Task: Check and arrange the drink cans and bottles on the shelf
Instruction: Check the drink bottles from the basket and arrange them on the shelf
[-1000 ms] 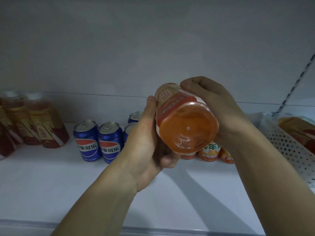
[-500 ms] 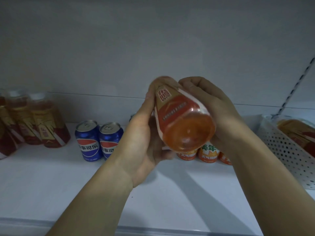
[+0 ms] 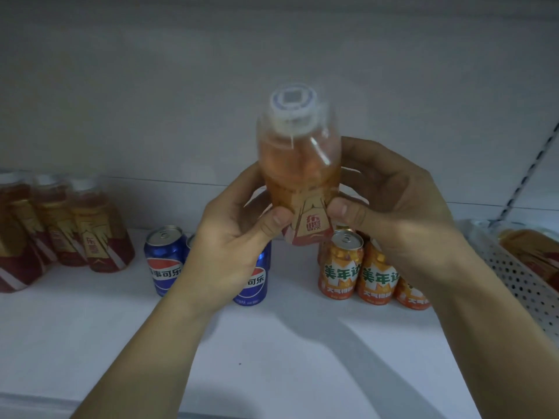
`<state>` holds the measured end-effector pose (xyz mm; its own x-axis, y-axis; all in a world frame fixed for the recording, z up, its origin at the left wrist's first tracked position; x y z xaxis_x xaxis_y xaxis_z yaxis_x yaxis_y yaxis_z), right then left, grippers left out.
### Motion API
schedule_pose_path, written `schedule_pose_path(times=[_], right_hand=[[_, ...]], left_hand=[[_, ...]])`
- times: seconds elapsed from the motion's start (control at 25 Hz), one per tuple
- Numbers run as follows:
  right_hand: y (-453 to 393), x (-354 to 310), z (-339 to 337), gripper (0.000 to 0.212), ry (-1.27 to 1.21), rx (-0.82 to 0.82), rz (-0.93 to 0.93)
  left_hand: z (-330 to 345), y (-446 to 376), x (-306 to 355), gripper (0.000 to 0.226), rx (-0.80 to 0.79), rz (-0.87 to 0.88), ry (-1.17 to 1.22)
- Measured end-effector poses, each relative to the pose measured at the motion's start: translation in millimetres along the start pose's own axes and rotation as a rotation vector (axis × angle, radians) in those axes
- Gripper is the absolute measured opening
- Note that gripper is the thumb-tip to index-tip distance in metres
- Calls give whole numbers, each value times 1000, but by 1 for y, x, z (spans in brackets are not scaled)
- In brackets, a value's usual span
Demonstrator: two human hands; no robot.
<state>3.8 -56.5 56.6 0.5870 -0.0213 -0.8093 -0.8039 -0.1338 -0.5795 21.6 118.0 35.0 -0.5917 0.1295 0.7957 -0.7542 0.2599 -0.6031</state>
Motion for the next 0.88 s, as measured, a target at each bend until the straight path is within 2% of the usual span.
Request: schedule_pose_path(times=[0.2, 0.4, 0.64, 0.88], right_hand=[[5, -6, 4, 59, -30, -16, -39], [10, -9, 0, 58, -1, 67, -21], [13, 0, -2, 57, 26, 148, 63], [-2, -22, 11, 69, 195, 23, 103]], left_hand=[[0, 3, 1, 41, -99, 69, 15], [11, 7, -4, 42, -139, 27, 70], [24, 11, -9, 39, 6, -34, 178], [16, 8, -12, 42, 115, -39, 194]])
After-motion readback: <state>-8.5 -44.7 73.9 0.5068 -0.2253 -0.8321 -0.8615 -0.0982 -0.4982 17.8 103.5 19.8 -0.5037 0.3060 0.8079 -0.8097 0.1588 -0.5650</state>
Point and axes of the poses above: each hand's wrist, its own y-axis away from the middle knuckle, its own z-axis out of the palm, x = y × z, the point moved 7 cm from there along -y, towards the middle knuckle, and after that the axes turned 4 degrees about -y, right-handed, at the moved point
